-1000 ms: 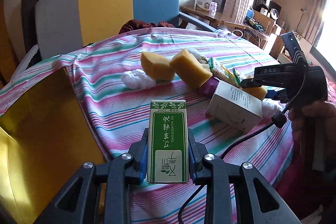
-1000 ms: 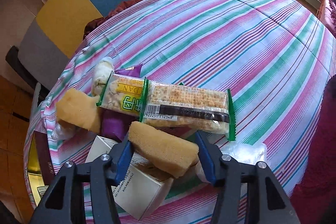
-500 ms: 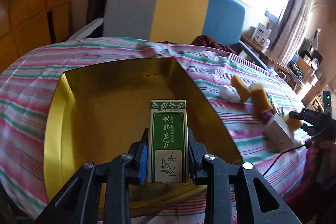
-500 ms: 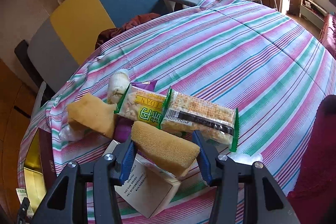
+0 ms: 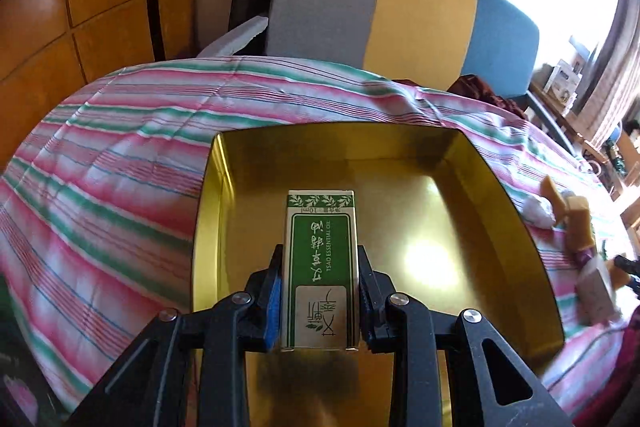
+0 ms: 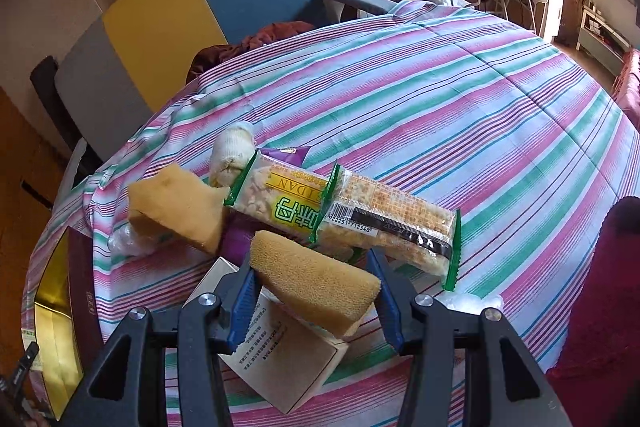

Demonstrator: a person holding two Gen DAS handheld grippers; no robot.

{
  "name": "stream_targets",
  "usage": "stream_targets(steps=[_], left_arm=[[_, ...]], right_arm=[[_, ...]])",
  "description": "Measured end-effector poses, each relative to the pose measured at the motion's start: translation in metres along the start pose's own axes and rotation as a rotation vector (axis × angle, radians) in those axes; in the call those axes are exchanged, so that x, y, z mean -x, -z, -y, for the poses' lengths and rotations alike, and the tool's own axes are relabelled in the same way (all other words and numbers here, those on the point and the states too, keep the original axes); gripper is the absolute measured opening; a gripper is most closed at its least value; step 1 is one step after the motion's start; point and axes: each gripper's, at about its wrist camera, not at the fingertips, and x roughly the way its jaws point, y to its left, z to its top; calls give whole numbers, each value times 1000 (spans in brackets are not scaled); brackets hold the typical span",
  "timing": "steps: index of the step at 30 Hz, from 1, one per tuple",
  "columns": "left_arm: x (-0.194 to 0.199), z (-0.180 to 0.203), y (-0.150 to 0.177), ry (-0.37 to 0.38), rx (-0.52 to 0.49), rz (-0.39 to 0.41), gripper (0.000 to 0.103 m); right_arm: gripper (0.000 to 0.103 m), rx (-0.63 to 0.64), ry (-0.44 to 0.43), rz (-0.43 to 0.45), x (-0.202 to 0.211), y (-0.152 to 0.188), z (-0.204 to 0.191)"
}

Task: Organize objects
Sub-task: 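Lower the green tea box into the gold tray and open the left tool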

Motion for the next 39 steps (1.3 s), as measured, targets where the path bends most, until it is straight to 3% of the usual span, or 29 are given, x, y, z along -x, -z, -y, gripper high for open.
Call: stream_targets(steps=[8,24,27,32,39], left_arm=[[-49,-22,-41,-97,29,-54,31],[-94,-27,-53,-173,-7,-92,31],[-96,-27,-54,-181,-10,-81,35],[-95,-23,-55,-176,-33,-75,53],[-51,-20,-44,-192,-31,21,56]], right_arm=[[52,10,-5,-7,-1,0,-2],[52,37,4,-26,-7,0,-7],[52,39,6,-25,-7,0,-7],[52,41,11,-32,-9,1,-7],[52,48,9,-36,-9,1,-7]])
